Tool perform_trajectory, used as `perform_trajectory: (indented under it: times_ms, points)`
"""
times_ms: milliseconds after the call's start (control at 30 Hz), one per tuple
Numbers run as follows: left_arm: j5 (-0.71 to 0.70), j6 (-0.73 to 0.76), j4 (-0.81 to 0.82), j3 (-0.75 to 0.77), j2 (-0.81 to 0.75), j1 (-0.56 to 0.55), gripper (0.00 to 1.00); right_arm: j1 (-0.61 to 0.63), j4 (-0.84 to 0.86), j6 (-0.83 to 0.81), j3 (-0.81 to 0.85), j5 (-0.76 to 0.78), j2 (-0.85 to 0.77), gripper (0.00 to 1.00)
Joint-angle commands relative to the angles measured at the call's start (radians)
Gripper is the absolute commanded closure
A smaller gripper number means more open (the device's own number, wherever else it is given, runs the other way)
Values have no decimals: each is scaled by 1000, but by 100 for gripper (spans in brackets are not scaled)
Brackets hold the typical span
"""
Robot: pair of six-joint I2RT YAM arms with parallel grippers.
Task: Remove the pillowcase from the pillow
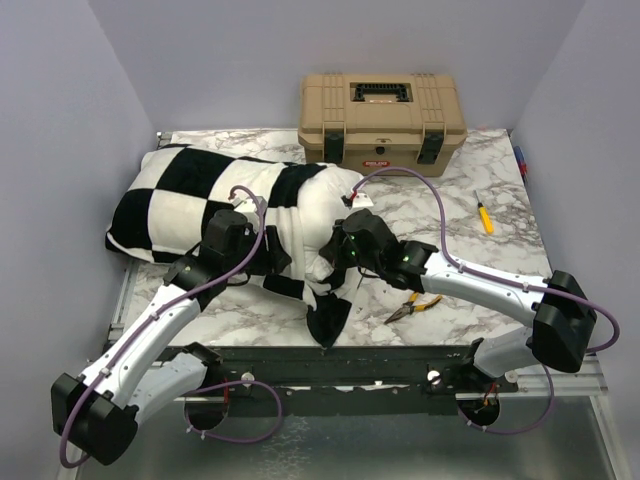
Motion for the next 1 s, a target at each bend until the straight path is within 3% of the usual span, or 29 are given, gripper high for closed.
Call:
perform_trajectory:
  times_ms: [0, 200, 467, 733, 967]
  points:
    - [31, -41, 34, -50, 27, -4, 45, -9, 25, -9, 48, 19, -12, 100]
    - [-18, -63, 104, -85, 61, -4, 56, -10, 17, -8, 32, 28, -44, 100]
    - [-96, -58, 157, -87, 76, -4, 100, -15, -26, -13, 23, 54, -107, 100]
    - [-238, -1, 112, -42, 98, -2, 100, -22, -139, -53, 32, 173, -238, 99]
    - [-499, 87, 18, 30, 126, 3, 100, -37, -283, -82, 31, 330, -407, 98]
